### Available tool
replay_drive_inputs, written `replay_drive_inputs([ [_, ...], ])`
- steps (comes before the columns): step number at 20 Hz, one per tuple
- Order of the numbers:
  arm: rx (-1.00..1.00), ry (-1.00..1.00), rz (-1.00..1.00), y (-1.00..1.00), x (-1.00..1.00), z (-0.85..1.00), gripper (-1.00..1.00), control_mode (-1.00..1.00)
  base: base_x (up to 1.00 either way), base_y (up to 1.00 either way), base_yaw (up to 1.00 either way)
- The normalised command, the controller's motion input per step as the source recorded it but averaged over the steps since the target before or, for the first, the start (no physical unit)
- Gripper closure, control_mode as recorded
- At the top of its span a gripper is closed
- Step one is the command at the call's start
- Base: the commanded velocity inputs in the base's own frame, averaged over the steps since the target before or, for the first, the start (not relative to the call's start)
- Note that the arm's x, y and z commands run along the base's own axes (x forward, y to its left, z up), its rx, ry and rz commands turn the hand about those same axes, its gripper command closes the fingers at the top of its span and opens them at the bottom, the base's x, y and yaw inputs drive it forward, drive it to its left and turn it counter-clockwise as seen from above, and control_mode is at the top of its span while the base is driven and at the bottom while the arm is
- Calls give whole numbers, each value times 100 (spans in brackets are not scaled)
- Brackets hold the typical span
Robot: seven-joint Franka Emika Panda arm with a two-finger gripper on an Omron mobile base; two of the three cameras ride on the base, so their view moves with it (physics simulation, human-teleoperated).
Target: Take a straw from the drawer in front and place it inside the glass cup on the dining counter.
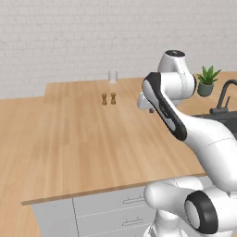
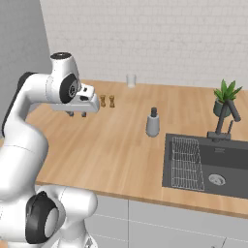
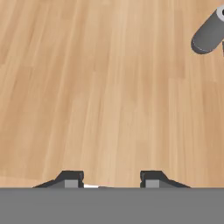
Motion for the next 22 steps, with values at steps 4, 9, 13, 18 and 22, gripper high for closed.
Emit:
replay_drive_inputs([
  [4,0,-3,0,0,-50,-5,-100,-100,0,0,0],
  [9,0,-17,0,-7,-100,-36,-100,-100,0,0,0],
  [13,0,-12,-2,-6,-90,-46,-100,-100,0,0,0],
  [18,0,-5,-7,0,-47,-42,-100,-100,0,0,0],
  [22,1,-2,-5,0,-25,-15,-100,-100,0,0,0],
])
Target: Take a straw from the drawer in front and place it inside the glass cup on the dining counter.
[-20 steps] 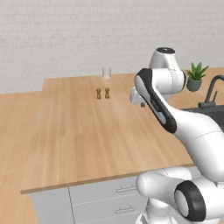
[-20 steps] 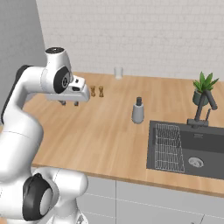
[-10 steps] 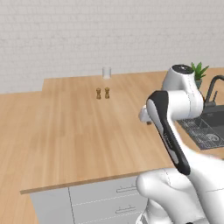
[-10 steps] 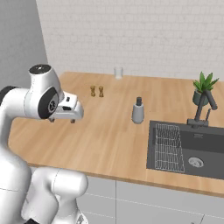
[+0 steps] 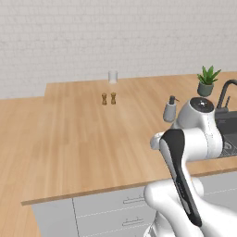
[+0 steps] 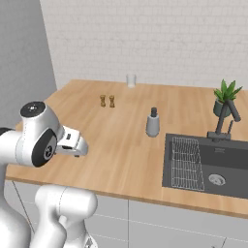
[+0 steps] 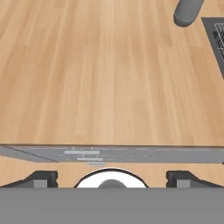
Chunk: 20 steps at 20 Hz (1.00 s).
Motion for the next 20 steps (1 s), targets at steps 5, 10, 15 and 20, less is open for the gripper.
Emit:
replay_drive_inputs([
  [5,2,-2,-2,0,-15,-1,-100,-100,0,0,0],
  [10,3,-5,-1,0,-15,0,-100,-100,0,0,0],
  [15,0,-2,-1,0,-10,0,-100,-100,0,0,0],
  [20,0,-2,0,0,-6,0,-100,100,-24,0,0],
])
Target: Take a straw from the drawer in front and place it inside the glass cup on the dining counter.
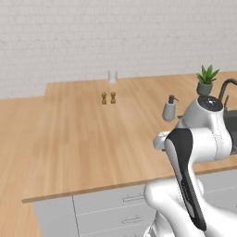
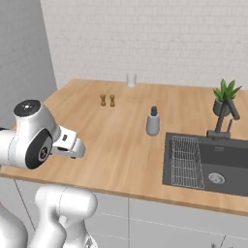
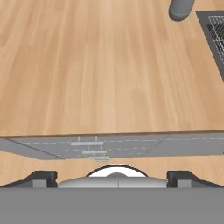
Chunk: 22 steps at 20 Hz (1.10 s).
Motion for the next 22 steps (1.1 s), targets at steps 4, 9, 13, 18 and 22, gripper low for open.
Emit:
replay_drive_inputs([
  [4,0,0,0,0,0,0,-100,100,-67,0,0],
  [9,0,0,0,0,0,0,-100,100,-59,9,0],
  [13,0,0,0,0,0,0,-100,100,-41,36,0],
  [18,0,0,0,0,0,0,-100,100,-28,59,0],
  [22,0,0,0,0,0,0,-100,100,-5,80,0],
])
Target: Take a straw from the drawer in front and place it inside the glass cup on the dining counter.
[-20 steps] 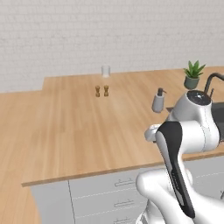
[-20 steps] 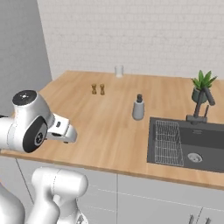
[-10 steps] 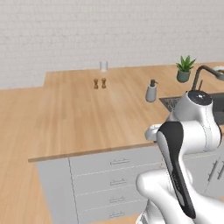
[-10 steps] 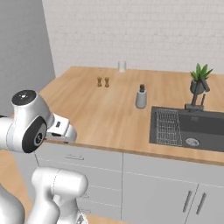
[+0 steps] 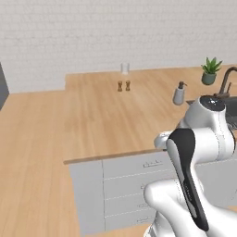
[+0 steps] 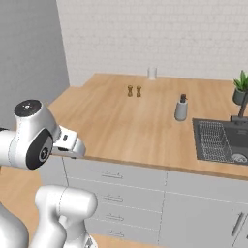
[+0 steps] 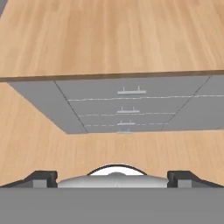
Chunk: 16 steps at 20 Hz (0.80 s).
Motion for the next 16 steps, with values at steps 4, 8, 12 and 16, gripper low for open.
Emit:
replay_drive_inputs([
  [4,0,0,0,0,0,0,-100,100,0,86,0],
  [8,0,0,0,0,0,0,-100,100,0,81,0],
  [12,0,0,0,0,0,0,-100,100,0,71,0],
  [16,0,0,0,0,0,0,-100,100,0,49,1],
])
